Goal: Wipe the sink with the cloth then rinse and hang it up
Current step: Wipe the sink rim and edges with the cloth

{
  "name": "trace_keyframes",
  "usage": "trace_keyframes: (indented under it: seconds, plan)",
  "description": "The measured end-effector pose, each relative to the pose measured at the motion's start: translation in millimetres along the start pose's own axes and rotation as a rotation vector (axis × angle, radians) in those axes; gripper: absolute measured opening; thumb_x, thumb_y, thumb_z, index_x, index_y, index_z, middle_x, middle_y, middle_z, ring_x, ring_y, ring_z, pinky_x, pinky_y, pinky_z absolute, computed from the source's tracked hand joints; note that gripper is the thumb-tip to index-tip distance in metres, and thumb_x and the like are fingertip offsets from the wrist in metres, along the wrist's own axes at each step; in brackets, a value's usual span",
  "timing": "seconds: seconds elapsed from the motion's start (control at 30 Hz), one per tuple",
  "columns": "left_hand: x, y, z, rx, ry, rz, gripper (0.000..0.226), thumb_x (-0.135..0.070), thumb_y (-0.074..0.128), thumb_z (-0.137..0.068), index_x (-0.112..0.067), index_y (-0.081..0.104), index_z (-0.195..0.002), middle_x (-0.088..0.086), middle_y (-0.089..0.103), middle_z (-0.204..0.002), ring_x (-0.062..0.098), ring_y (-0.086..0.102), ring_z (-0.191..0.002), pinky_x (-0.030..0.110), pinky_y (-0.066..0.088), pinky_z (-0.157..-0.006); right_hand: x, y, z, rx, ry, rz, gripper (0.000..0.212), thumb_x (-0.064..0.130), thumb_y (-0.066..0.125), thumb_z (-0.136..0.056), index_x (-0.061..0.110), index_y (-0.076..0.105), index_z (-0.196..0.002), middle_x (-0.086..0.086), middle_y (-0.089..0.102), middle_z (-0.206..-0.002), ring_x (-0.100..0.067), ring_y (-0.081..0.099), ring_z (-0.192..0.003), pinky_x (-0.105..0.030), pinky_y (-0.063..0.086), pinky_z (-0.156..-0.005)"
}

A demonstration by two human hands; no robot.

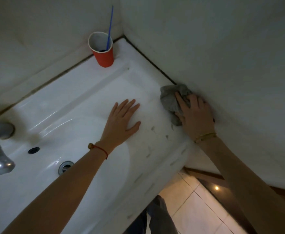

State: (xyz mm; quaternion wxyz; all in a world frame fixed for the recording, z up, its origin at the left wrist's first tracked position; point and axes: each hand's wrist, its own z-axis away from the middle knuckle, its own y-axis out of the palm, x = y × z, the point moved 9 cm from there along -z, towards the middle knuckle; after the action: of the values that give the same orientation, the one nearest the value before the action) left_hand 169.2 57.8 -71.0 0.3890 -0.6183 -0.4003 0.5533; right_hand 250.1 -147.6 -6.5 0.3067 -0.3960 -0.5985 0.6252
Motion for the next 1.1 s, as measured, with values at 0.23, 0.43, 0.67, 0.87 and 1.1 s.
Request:
trace_keyframes:
  seconds: [0.23,0.43,0.67,0.87,1.1]
  plan:
    - [-3,-4,0,-0.024,-0.009,0.016,0.06,-0.044,0.049,-0.095,-0.02,0.039,-0.15,0.0,0.035,-0.158,0.022,0.027,-0.149,0.045,0.014,-0.124,-26,-4,35,-0.079,-0.019,-0.01,0.056,0.046,0.034,-0.095,0.015,0.044,-0.14,-0.018,0.056,-0.115,-0.034,0.055,-0.094,-0.039,0.047,-0.081]
    - [-1,-3,0,-0.029,-0.001,0.005,0.061,-0.049,0.045,-0.095,-0.021,0.039,-0.15,-0.001,0.036,-0.158,0.021,0.027,-0.149,0.044,0.015,-0.124,12,-11,-21,-0.05,-0.087,0.041,0.055,0.04,0.06,-0.088,0.012,0.052,-0.135,-0.015,0.064,-0.116,-0.029,0.063,-0.094,-0.034,0.051,-0.08]
    - [0,-3,0,-0.043,-0.004,-0.009,0.061,-0.049,0.047,-0.095,-0.023,0.039,-0.15,-0.002,0.036,-0.158,0.02,0.027,-0.149,0.042,0.014,-0.125,-41,-5,56,-0.055,0.004,-0.117,0.05,0.038,0.045,-0.096,0.011,0.045,-0.138,-0.017,0.055,-0.112,-0.032,0.056,-0.095,-0.04,0.049,-0.084]
    - [-3,-5,0,-0.015,0.018,0.019,0.06,-0.046,0.047,-0.097,-0.02,0.039,-0.15,0.001,0.035,-0.158,0.023,0.026,-0.149,0.045,0.013,-0.124,-2,1,3,0.012,0.016,-0.081,0.054,0.044,0.04,-0.098,0.017,0.039,-0.144,-0.018,0.053,-0.127,-0.034,0.053,-0.108,-0.042,0.041,-0.091]
    - [7,-14,18,-0.008,0.081,-0.031,0.057,-0.041,0.044,-0.1,-0.015,0.037,-0.151,0.007,0.034,-0.159,0.027,0.022,-0.151,0.051,0.012,-0.124,49,10,58,0.196,-0.143,-0.236,0.06,0.051,0.017,-0.094,0.02,0.043,-0.139,-0.014,0.049,-0.124,-0.034,0.048,-0.109,-0.046,0.043,-0.092]
